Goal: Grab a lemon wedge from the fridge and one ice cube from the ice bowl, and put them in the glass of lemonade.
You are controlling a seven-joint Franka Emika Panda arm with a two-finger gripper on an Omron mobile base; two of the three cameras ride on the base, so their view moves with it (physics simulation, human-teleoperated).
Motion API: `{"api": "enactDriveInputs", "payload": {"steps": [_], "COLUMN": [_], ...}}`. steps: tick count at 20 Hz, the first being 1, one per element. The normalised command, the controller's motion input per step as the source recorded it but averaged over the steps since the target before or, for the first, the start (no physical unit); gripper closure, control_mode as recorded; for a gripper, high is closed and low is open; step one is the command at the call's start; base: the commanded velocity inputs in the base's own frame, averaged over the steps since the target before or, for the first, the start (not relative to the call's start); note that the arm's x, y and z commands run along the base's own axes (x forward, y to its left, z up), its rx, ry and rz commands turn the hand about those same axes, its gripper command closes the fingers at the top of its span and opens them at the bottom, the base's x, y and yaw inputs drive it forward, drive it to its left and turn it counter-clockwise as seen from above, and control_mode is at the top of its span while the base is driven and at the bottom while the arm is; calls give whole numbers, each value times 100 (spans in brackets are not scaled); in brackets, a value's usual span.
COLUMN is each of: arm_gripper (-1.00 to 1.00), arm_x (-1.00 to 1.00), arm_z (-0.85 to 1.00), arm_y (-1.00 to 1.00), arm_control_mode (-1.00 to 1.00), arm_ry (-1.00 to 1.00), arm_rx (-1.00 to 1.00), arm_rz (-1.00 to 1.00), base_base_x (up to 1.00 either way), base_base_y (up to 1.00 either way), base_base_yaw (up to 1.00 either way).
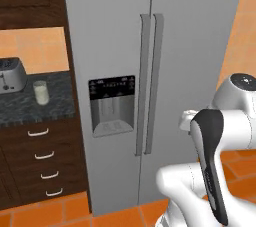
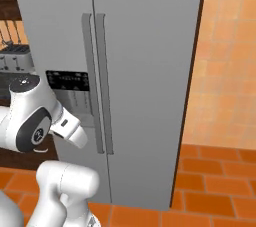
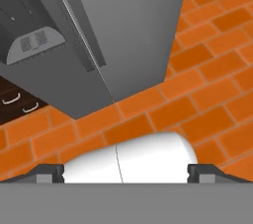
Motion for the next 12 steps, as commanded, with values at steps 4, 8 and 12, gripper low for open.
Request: {"api": "enactDriveInputs", "payload": {"steps": [4,8,12], "arm_gripper": [-100,-100,-100], "arm_x": [0,0,0], "arm_z": [0,0,0], "arm_y": [0,0,0], "arm_control_mode": [100,100,100], "arm_ry": [0,0,0], "arm_rx": [0,0,0], "arm_rz": [0,0,0], "base_base_x": [-19,-29,-40], "base_base_y": [0,4,1], "base_base_yaw": [9,5,2]}}
